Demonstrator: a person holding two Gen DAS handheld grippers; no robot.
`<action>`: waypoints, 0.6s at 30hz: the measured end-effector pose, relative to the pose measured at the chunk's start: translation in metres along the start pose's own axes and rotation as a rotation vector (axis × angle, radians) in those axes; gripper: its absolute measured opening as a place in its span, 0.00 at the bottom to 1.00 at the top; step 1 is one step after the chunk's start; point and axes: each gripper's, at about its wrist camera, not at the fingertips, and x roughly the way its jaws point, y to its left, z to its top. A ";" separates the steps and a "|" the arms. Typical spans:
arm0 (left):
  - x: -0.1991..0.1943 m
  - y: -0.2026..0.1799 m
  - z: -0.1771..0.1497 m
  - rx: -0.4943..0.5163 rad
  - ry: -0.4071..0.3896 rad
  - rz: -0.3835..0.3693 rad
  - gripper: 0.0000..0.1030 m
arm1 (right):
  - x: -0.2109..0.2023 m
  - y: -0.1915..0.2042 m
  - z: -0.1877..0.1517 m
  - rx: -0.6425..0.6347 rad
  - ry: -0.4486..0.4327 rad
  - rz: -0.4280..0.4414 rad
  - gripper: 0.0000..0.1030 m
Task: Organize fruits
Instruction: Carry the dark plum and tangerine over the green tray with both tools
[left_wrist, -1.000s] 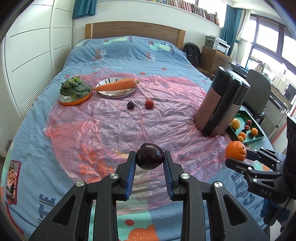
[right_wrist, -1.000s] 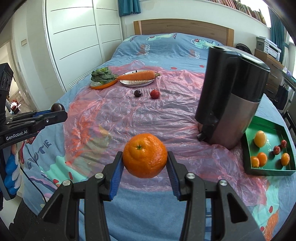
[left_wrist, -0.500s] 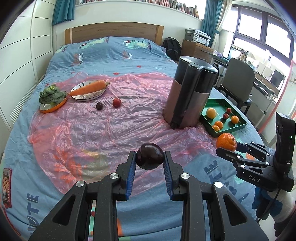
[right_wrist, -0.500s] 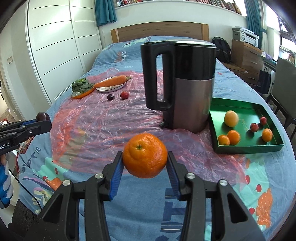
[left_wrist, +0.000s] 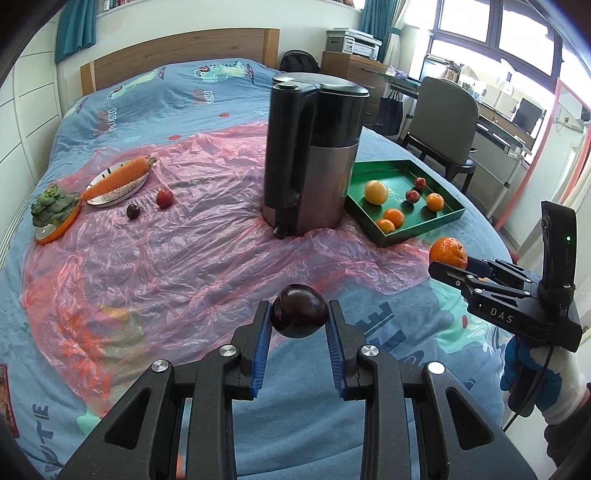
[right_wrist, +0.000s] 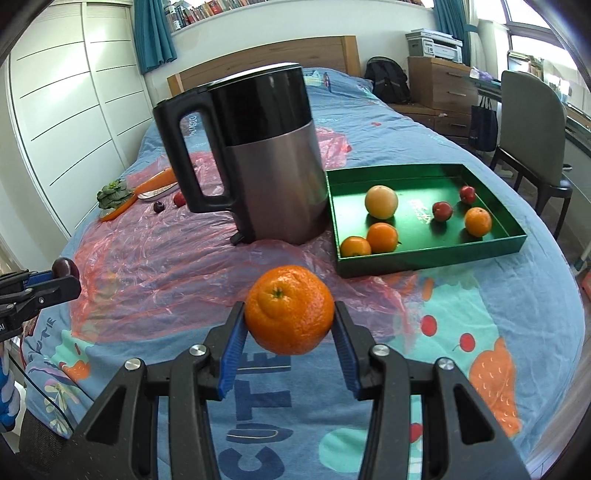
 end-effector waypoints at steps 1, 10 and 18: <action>0.004 -0.006 0.003 0.008 0.006 -0.006 0.24 | 0.000 -0.008 0.000 0.011 0.000 -0.007 0.31; 0.047 -0.056 0.030 0.083 0.058 -0.063 0.24 | 0.012 -0.069 0.014 0.068 -0.007 -0.068 0.31; 0.090 -0.100 0.066 0.147 0.080 -0.116 0.24 | 0.037 -0.112 0.046 0.062 -0.012 -0.101 0.31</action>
